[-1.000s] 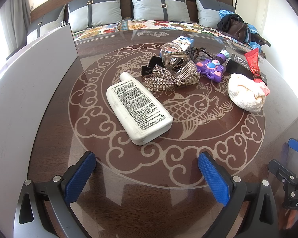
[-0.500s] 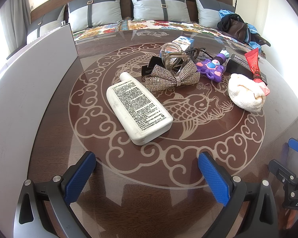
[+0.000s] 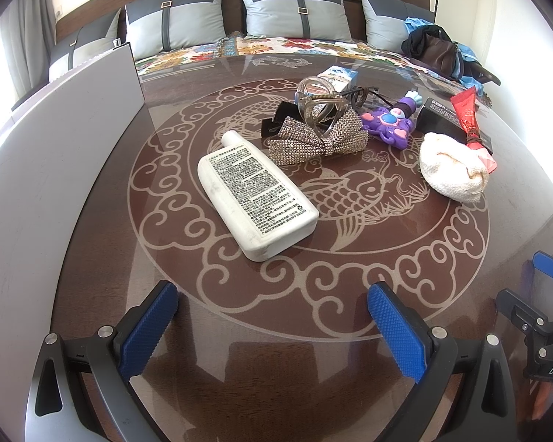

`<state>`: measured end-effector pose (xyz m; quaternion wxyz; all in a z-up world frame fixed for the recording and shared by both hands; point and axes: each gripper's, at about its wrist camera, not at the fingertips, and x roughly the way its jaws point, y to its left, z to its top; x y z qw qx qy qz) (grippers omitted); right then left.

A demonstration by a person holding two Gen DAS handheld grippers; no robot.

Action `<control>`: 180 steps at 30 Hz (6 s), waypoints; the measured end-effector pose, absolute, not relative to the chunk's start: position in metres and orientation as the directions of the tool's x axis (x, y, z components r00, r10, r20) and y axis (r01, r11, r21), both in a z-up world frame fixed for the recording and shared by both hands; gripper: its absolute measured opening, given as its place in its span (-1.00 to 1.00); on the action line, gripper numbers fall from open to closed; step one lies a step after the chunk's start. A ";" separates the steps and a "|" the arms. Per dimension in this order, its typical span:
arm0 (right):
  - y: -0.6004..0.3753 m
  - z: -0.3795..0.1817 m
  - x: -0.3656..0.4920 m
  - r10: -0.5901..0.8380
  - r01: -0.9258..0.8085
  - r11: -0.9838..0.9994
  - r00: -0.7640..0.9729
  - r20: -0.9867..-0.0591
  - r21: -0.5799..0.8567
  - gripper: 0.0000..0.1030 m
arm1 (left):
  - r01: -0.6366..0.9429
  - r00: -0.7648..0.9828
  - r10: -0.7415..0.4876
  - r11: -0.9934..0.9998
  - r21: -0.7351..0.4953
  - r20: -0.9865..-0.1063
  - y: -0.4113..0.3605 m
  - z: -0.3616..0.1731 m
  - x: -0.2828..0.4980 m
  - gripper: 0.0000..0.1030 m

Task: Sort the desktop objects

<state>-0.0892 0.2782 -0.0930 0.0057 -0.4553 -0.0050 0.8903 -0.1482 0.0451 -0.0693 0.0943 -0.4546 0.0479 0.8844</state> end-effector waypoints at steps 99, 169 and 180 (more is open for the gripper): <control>0.255 -0.096 -0.100 -0.084 0.161 -0.987 -0.575 -0.814 -0.011 1.00 | -0.265 -0.558 0.153 -0.964 0.000 -0.816 0.022 -0.067 -0.116 1.00; 0.148 0.030 -0.079 -0.273 0.395 -0.918 -0.586 -0.763 0.025 -0.08 | -0.201 -0.789 0.312 -0.945 -0.257 -0.530 -0.089 0.082 -0.022 -0.02; -0.051 0.076 -0.091 -0.536 0.669 -0.736 -0.481 -0.694 0.105 -0.07 | 0.000 -0.738 0.141 -0.978 -0.209 -0.660 -0.242 0.116 -0.064 -0.02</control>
